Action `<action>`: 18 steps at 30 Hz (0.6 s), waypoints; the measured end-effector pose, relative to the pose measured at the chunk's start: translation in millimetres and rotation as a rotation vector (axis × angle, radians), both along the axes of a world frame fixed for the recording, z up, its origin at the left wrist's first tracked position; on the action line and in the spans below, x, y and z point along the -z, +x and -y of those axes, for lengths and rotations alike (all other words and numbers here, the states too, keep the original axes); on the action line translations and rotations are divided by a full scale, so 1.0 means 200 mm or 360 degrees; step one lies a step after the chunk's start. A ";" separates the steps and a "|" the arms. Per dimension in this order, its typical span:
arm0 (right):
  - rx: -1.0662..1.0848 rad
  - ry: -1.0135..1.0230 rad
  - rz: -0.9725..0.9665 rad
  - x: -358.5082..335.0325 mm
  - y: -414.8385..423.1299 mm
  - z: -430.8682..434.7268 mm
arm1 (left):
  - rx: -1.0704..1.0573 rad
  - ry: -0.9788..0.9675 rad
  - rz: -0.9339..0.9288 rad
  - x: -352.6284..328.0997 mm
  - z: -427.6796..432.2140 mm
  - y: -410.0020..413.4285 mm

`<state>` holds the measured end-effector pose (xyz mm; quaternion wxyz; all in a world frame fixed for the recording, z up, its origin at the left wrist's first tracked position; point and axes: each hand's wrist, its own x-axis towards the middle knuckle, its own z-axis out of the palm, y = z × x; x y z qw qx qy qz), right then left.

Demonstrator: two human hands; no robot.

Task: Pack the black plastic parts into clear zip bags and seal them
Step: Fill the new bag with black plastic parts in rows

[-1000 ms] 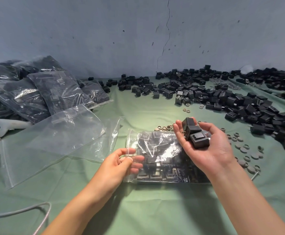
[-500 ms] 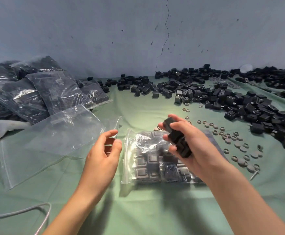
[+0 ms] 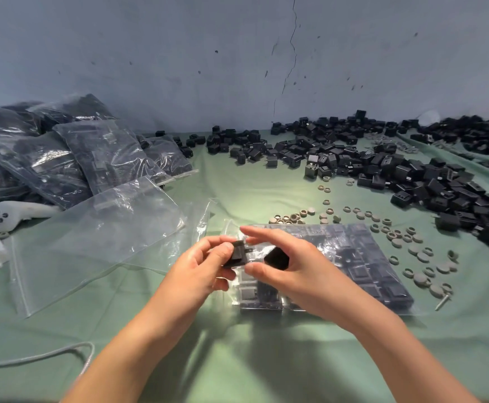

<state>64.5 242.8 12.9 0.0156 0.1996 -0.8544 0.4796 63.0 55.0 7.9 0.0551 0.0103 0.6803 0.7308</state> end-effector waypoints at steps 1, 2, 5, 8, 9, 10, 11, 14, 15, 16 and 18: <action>0.0046 0.0020 -0.0009 0.00 -0.01 -0.01 | -0.0098 0.0019 0.0052 0.00 0.02 -0.01; 0.0089 0.0025 -0.0019 0.00 -0.01 -0.02 | -0.0190 0.0053 0.0111 0.01 0.03 -0.02; 0.0211 -0.0021 -0.0042 -0.02 -0.03 -0.05 | -0.0386 0.0248 0.0292 0.02 0.10 -0.04; 0.0326 -0.0150 -0.0036 -0.02 -0.05 -0.08 | -0.0410 0.0201 0.0403 0.04 0.14 -0.06; 0.0357 -0.0188 -0.0034 -0.02 -0.06 -0.10 | -0.0377 0.0093 0.0414 0.05 0.14 -0.06; 0.0381 -0.0224 -0.0029 -0.02 -0.06 -0.11 | -0.0345 0.0005 0.0409 0.06 0.14 -0.06; 0.0400 -0.0266 -0.0015 -0.02 -0.07 -0.12 | -0.0326 -0.0047 0.0396 0.07 0.14 -0.06; 0.0470 -0.0381 0.0046 -0.03 -0.08 -0.15 | -0.0372 -0.0113 0.0358 0.09 0.14 -0.06; 0.0502 -0.0408 0.0058 -0.03 -0.09 -0.16 | -0.0402 -0.0155 0.0346 0.10 0.14 -0.07; 0.0533 -0.0434 0.0064 -0.03 -0.09 -0.17 | -0.0425 -0.0221 0.0323 0.10 0.13 -0.07; 0.0593 -0.0477 0.0063 -0.04 -0.09 -0.19 | -0.0434 -0.0383 0.0256 0.12 0.12 -0.06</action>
